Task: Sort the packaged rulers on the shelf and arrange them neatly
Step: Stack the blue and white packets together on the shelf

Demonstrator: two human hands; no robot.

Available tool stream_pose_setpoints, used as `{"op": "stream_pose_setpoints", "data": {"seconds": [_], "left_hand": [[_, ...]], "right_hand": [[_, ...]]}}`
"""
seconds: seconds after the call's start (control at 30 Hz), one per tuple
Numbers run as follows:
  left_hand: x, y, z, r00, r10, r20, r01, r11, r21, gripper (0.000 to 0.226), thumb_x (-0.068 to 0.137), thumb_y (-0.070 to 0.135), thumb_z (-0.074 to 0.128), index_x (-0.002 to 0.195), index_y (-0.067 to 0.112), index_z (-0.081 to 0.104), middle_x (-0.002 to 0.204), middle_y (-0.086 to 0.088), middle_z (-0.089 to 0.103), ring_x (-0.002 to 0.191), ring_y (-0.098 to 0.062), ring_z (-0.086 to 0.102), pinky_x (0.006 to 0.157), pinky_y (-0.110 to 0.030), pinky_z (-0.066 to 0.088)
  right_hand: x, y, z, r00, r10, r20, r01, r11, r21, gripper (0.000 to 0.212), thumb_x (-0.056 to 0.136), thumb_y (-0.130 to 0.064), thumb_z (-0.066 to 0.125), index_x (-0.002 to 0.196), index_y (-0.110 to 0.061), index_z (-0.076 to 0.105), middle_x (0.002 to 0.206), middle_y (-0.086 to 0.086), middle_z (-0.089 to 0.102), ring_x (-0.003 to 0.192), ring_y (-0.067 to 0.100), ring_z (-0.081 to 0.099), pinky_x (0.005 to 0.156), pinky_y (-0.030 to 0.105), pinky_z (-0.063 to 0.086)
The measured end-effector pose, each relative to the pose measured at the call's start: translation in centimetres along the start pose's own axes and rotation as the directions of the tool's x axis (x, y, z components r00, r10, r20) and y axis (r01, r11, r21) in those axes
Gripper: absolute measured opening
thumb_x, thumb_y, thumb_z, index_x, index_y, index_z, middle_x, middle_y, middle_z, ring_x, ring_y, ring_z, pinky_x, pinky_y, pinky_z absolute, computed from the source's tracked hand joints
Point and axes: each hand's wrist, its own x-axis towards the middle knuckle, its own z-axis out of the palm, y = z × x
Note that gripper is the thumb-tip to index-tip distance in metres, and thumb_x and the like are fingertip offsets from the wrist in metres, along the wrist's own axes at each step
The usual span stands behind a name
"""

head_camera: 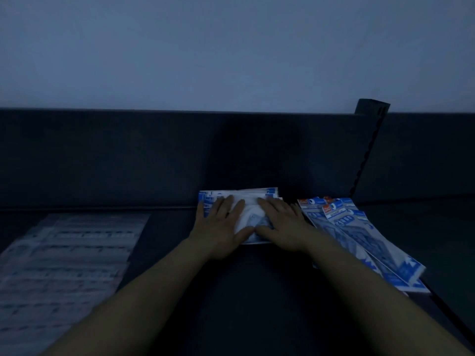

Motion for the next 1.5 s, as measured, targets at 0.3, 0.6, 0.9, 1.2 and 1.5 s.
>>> {"op": "stream_pose_setpoints", "data": {"seconds": [0.3, 0.6, 0.9, 1.2, 1.5], "left_hand": [[1.3, 0.3, -0.6, 0.990, 0.024, -0.137, -0.030, 0.999, -0.041, 0.065, 0.098, 0.051, 0.021, 0.152, 0.017, 0.010, 0.159, 0.000, 0.013, 0.145, -0.015, 0.009, 0.116, -0.056, -0.002], [-1.1, 1.1, -0.6, 0.997, 0.080, -0.022, -0.082, 0.991, -0.107, 0.062, 0.100, 0.048, 0.017, 0.153, 0.020, 0.002, 0.161, 0.001, 0.003, 0.148, -0.016, 0.001, 0.118, -0.051, -0.007], [-4.9, 2.2, 0.2, 1.000, 0.014, 0.021, -0.013, 0.999, -0.036, 0.067, 0.098, 0.054, 0.011, 0.153, 0.020, -0.007, 0.162, -0.002, -0.008, 0.148, -0.015, -0.010, 0.116, -0.054, -0.011], [-7.7, 3.4, 0.2, 0.994, -0.007, 0.113, 0.016, 0.997, -0.080, 0.070, 0.097, 0.059, 0.010, 0.151, 0.023, -0.017, 0.159, 0.001, -0.021, 0.145, -0.016, -0.022, 0.116, -0.052, -0.014], [-7.7, 4.7, -1.8, 0.949, -0.058, -0.311, -0.117, 0.849, -0.515, 0.044, 0.098, 0.034, 0.046, 0.137, 0.014, 0.047, 0.144, -0.003, 0.043, 0.133, -0.016, 0.037, 0.107, -0.024, 0.030]], "right_hand": [[1.5, -1.3, -0.3, 0.995, -0.038, -0.096, 0.037, 0.999, -0.008, 0.076, 0.082, -0.048, 0.012, 0.153, -0.020, 0.008, 0.160, 0.004, 0.005, 0.146, 0.020, 0.004, 0.119, 0.040, -0.001], [-1.3, -1.7, 0.8, 0.999, -0.015, -0.049, 0.015, 1.000, 0.003, 0.061, 0.096, -0.045, 0.017, 0.152, -0.024, 0.007, 0.158, 0.005, 0.014, 0.144, 0.020, 0.012, 0.118, 0.043, 0.004], [-5.0, -2.5, 1.0, 0.999, -0.036, 0.016, 0.037, 0.998, -0.057, 0.063, 0.100, -0.046, 0.020, 0.153, -0.022, -0.004, 0.161, 0.002, -0.009, 0.147, 0.014, -0.010, 0.117, 0.038, -0.009], [-7.6, -2.8, 1.8, 1.000, -0.013, 0.028, 0.014, 0.999, -0.033, 0.066, 0.100, -0.051, 0.018, 0.152, -0.022, -0.010, 0.159, 0.002, -0.016, 0.146, 0.013, -0.016, 0.119, 0.036, -0.009], [-11.0, 1.3, -1.7, 0.900, 0.255, -0.354, -0.184, 0.958, 0.220, 0.049, 0.099, -0.035, 0.040, 0.139, -0.005, 0.038, 0.144, 0.014, 0.039, 0.132, 0.026, 0.034, 0.106, 0.030, 0.025]]}}
